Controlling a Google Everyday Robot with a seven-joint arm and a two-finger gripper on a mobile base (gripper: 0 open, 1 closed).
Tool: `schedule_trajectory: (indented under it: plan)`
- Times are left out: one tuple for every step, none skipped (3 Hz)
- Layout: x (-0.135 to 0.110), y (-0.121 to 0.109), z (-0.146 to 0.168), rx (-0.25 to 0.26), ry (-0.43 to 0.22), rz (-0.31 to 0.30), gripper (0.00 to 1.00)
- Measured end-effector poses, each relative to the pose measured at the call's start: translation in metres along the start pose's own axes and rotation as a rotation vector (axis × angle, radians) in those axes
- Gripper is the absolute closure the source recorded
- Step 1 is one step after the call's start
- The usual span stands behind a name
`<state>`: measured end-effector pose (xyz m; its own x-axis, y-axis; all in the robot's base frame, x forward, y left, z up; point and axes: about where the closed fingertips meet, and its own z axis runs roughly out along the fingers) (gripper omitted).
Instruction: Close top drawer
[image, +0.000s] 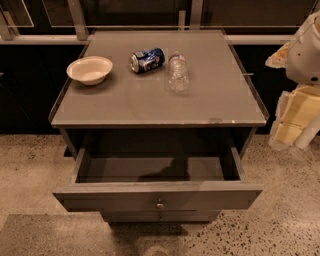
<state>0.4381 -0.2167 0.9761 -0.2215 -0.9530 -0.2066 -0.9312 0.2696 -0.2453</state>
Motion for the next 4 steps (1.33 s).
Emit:
schedule_trajectory:
  plan:
    - [-0.001,0.001,-0.003,0.019,-0.007,-0.003,0.00]
    - [0.004,0.022,0.007,0.035,-0.069,-0.016,0.00]
    - [0.036,0.056,0.075,-0.027,-0.198,0.049,0.00]
    - [0.064,0.102,0.181,-0.136,-0.378,0.167,0.00]
